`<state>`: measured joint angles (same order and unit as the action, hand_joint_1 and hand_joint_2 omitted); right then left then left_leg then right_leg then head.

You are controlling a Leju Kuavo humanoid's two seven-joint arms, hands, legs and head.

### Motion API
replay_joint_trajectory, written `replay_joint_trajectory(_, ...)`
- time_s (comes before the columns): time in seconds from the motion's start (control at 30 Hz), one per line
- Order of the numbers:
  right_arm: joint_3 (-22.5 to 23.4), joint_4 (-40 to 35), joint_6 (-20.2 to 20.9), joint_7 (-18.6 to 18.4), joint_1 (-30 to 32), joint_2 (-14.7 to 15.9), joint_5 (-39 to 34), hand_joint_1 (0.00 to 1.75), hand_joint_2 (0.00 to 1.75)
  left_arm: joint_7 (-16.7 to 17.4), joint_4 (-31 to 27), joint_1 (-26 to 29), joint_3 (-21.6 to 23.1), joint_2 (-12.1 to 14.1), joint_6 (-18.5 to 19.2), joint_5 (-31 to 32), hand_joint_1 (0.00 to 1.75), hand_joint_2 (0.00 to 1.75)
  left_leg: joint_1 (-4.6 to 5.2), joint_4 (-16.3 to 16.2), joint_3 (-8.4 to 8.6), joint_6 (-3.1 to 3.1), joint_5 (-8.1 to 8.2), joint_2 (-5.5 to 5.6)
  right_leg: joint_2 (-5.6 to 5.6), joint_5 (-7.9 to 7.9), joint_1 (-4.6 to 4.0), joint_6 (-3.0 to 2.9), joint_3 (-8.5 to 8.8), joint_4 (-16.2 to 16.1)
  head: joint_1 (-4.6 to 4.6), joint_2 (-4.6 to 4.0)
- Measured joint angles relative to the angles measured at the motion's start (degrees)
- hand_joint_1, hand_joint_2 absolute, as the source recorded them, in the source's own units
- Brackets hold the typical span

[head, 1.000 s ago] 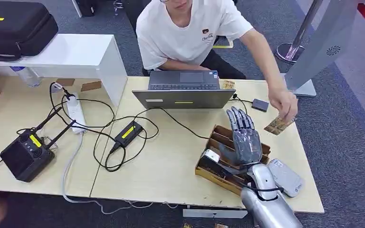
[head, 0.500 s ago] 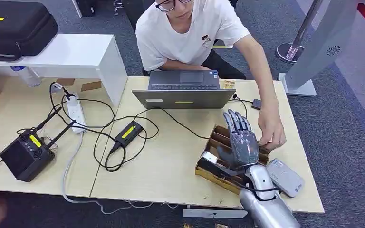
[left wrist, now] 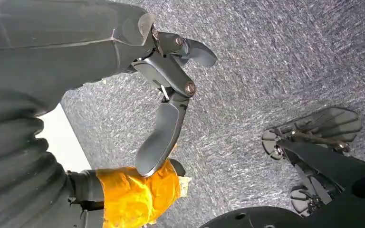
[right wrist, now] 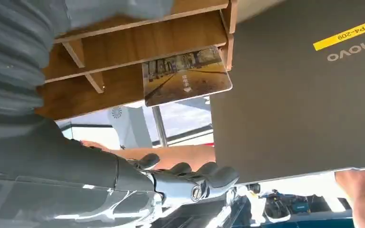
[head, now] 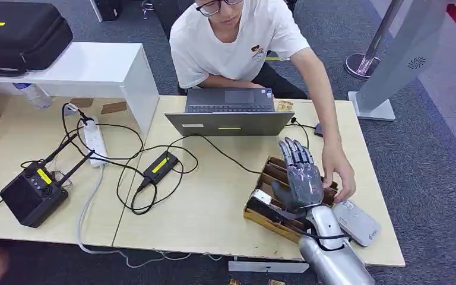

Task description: Pass the card to the sensor for recognition and then transmit it.

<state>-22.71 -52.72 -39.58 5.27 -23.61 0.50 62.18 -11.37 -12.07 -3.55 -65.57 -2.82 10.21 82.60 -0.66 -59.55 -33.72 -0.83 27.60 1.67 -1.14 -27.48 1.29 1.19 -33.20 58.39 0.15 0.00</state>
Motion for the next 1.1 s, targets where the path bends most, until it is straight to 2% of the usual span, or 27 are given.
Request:
replay_joint_trajectory(0.2,-0.1,0.3,0.2,1.0,0.0,0.0,-3.7,1.75,1.75,0.0,0.0,0.0,0.0,0.0,0.0,-0.2,0.0,1.75,0.0,0.0,0.0,0.0,0.0,0.0,0.0,0.0,0.0,0.0,0.0,0.0,0.0,0.0)
replay_joint_trajectory(1.1,-0.2,0.3,0.6,1.5,-1.1,0.0,-6.1,1.75,1.75,0.0,0.0,0.0,0.0,0.0,0.0,-0.4,0.0,1.75,0.0,0.0,0.02,0.0,0.0,0.0,0.0,0.0,0.0,0.0,0.01,0.0,0.0,0.0)
